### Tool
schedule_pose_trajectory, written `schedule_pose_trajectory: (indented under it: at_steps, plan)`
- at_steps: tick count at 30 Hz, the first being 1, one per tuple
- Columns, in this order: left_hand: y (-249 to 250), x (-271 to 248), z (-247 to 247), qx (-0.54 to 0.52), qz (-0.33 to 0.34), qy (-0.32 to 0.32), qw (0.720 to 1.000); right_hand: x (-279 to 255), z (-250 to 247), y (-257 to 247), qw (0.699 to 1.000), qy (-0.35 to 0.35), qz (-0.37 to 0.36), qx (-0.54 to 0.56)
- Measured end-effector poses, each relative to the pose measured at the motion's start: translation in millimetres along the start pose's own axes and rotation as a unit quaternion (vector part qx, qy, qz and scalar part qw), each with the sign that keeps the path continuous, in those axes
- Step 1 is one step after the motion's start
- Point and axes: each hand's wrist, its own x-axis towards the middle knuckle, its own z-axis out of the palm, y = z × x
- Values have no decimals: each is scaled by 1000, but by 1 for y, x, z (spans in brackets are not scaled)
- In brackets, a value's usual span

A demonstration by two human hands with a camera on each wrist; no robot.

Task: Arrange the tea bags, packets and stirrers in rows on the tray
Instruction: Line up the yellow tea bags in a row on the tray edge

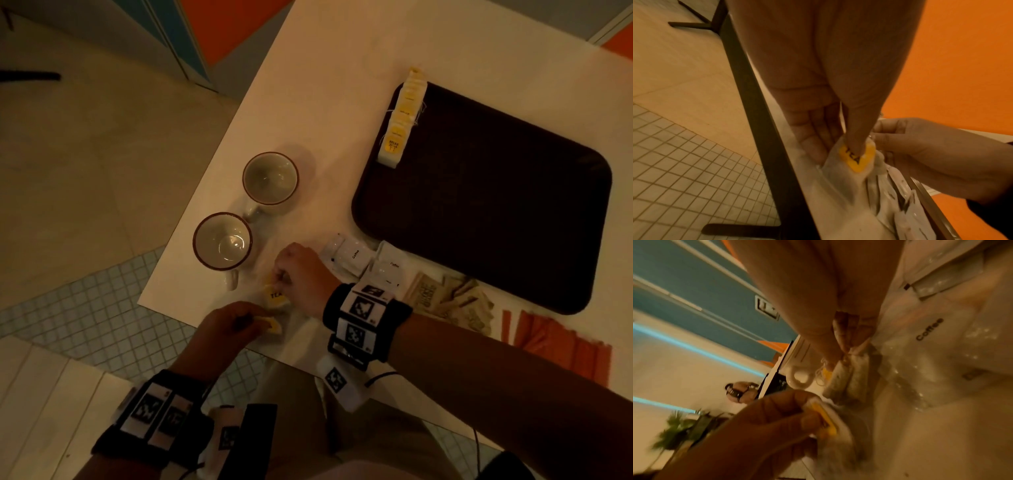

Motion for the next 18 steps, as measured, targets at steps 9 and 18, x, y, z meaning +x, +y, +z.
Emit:
schedule_pose_trajectory:
  at_steps: [9,18]
  plan:
    - [1,5,8,23,-23,58,998,3,12,0,991,-44,-41,-122]
    - [4,5,1,41,-10,19,999,-9,3,-8,994,-14,-9,105]
